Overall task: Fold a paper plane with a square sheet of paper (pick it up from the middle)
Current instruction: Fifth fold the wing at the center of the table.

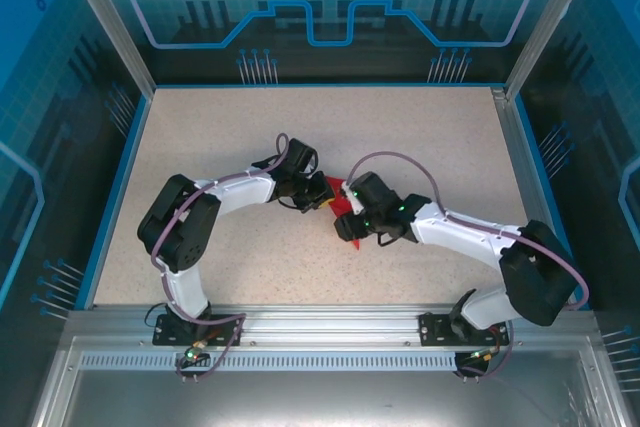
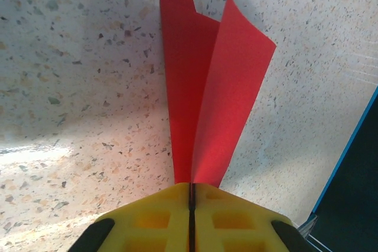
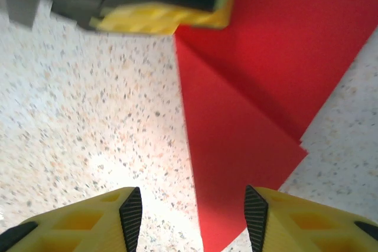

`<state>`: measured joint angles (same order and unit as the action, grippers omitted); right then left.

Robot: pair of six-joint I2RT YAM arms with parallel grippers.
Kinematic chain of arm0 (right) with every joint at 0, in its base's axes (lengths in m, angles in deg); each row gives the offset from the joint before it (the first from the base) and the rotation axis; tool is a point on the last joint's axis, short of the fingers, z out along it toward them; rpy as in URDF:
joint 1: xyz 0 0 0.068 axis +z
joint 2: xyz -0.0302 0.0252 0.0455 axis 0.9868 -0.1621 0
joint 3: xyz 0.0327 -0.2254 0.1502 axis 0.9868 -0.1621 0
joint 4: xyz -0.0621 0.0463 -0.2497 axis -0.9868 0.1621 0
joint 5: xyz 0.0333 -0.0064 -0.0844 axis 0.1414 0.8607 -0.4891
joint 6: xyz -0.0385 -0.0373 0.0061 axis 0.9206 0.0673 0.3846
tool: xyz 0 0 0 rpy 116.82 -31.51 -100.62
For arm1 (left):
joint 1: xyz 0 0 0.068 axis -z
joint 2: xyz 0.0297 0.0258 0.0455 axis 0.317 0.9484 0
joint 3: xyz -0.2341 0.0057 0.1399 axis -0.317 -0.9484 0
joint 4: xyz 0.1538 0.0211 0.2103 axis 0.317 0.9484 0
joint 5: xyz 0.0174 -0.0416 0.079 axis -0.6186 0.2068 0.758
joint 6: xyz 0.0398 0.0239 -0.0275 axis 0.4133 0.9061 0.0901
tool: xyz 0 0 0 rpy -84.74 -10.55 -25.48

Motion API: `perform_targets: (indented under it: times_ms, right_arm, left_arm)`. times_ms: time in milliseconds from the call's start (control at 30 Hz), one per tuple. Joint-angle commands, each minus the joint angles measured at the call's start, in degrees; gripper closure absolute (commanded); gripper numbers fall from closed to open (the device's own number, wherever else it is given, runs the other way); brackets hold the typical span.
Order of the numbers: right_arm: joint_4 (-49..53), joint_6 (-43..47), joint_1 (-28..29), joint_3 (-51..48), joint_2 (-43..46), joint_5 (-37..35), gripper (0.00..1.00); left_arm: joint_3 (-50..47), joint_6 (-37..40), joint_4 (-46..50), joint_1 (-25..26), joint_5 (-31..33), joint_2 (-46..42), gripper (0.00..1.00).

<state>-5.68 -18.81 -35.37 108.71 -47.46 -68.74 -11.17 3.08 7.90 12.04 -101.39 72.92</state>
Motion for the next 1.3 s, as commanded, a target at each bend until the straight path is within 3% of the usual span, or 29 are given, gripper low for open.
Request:
perform_targets:
  times_ms: [0,267,500,900,1267]
  right_arm:
    - [-1.6,0.6,4.1,-0.6,-1.8,-12.5,0.47]
    - [0.3,-0.7,10.2,2.3,-8.6,-21.7,0.48]
    - [4.5,-2.5,12.8,7.6,-14.6,-29.0,0.56]
    - [8.0,-5.1,13.3,10.6,-18.8,-32.2,0.64]
    - [7.2,-4.9,13.3,10.0,-17.0,-32.2,0.79]
  left_arm:
    - [-0.6,-0.6,-0.2,-0.4,-0.1,-1.9,0.91]
    - [-0.3,-0.6,0.3,-0.3,-0.2,-1.8,0.90]
    - [-0.4,-0.7,0.3,-0.4,-0.2,-2.0,0.90]
    - [-0.4,-0.6,0.5,-0.3,-0.3,-2.1,0.90]
    - [-0.5,-0.4,1.1,-0.3,0.1,-2.3,0.90]
